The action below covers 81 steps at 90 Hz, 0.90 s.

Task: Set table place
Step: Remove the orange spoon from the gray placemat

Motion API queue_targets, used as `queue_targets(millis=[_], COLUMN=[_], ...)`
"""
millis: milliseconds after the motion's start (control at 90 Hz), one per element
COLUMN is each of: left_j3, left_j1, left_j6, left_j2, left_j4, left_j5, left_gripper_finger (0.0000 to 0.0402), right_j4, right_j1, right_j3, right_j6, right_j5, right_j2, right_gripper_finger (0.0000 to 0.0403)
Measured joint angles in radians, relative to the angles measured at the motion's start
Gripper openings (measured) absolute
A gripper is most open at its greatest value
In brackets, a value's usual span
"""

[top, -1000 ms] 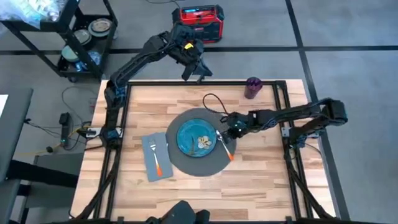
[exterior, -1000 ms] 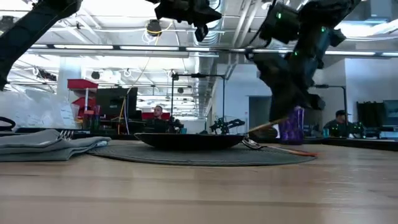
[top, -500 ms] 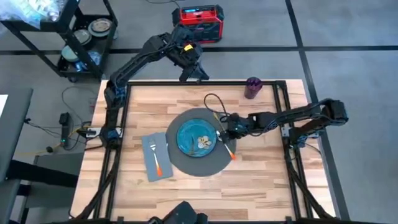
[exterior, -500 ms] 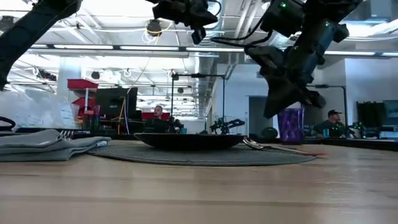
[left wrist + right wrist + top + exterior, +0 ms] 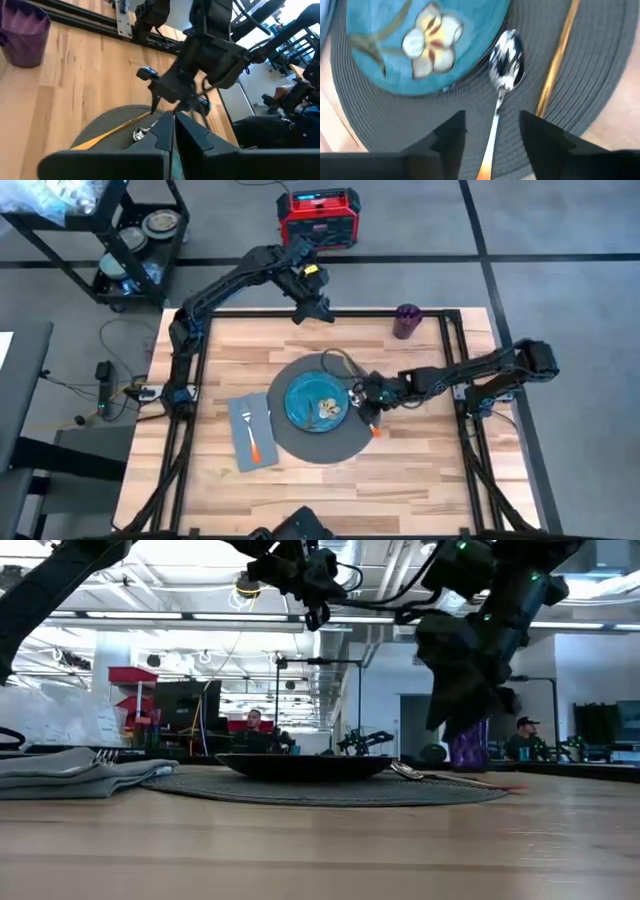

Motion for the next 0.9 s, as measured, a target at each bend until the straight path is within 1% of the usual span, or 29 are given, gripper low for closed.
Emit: queue_targets(millis=[122, 356, 500, 556, 611, 700, 733, 800, 856, 900], left_j3=[0.0, 0.0, 0.0, 0.0, 0.0, 0.001, 0.001, 0.001, 0.001, 0.001], left_j1=[0.0, 0.0, 0.0, 0.0, 0.0, 0.0, 0.0, 0.0, 0.0, 0.0], left_j6=[-0.001, -0.005, -0.006, -0.006, -0.006, -0.005, -0.005, -0.004, -0.004, 0.0], left_j2=[0.0, 0.0, 0.0, 0.0, 0.0, 0.0, 0.0, 0.0, 0.0, 0.0], left_j4=[0.003, 0.003, 0.003, 0.002, 0.003, 0.003, 0.003, 0.003, 0.004, 0.004], left_j5=[0.001, 0.003, 0.002, 0.002, 0.002, 0.002, 0.002, 0.002, 0.001, 0.001], left_gripper_finger=[0.0, 0.0, 0.0, 0.0, 0.0, 0.0, 0.0, 0.0, 0.0, 0.0], right_j4=[-0.015, 0.082, 0.076, 0.052, 0.041, 0.039, 0.043, 0.056, 0.028, 0.001], right_j1=[0.016, 0.026, 0.027, 0.027, 0.027, 0.026, 0.026, 0.031, 0.032, 0.034], right_j3=[-0.001, 0.0, 0.006, 0.007, 0.008, 0.006, 0.005, 0.001, -0.003, -0.005], right_j6=[0.014, 0.018, 0.032, 0.053, 0.063, 0.067, 0.069, 0.083, 0.092, 0.106], right_j5=[0.014, -0.026, -0.029, -0.027, -0.027, -0.038, -0.046, -0.054, -0.056, -0.036], right_j2=[0.045, 0.155, 0.202, 0.218, 0.23, 0.232, 0.221, 0.189, 0.146, 0.102], right_gripper_finger=[0.0183, 0.0146, 0.0128, 0.0116, 0.0095, 0.0033, 0.0017, 0.0008, 0.0004, 0.0001])
